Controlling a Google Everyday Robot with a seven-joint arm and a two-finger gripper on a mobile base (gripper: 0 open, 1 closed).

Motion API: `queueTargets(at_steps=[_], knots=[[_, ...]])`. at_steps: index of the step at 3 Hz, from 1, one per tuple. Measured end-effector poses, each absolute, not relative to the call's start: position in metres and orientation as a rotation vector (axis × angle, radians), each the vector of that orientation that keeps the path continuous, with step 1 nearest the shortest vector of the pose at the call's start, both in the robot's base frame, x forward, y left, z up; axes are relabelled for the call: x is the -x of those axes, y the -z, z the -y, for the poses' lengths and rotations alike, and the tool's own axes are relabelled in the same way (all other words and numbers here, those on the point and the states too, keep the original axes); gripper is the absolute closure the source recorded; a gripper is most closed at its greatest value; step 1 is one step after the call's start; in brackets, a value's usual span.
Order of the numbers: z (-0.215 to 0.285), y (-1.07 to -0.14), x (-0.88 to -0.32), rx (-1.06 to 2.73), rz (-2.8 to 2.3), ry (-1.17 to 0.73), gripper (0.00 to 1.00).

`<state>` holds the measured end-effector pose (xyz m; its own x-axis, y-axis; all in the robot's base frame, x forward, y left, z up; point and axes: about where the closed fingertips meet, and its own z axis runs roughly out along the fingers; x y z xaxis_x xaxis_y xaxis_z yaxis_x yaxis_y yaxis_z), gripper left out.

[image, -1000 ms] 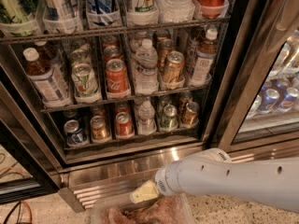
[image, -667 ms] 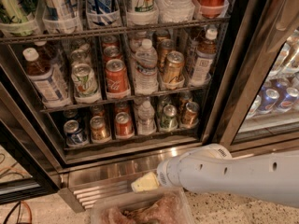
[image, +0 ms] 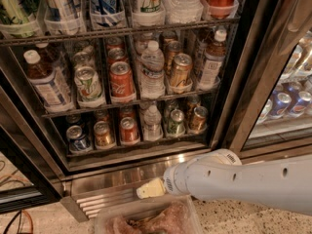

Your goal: Pick coke can from bottom shelf of fridge

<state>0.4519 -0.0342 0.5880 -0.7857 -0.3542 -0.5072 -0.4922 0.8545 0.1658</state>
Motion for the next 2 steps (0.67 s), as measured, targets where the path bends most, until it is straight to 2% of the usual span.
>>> queueTargets(at_steps=[2], knots=[[0.014, -0.594, -0.483, 0.724, -2.429, -0.382, 0.00]])
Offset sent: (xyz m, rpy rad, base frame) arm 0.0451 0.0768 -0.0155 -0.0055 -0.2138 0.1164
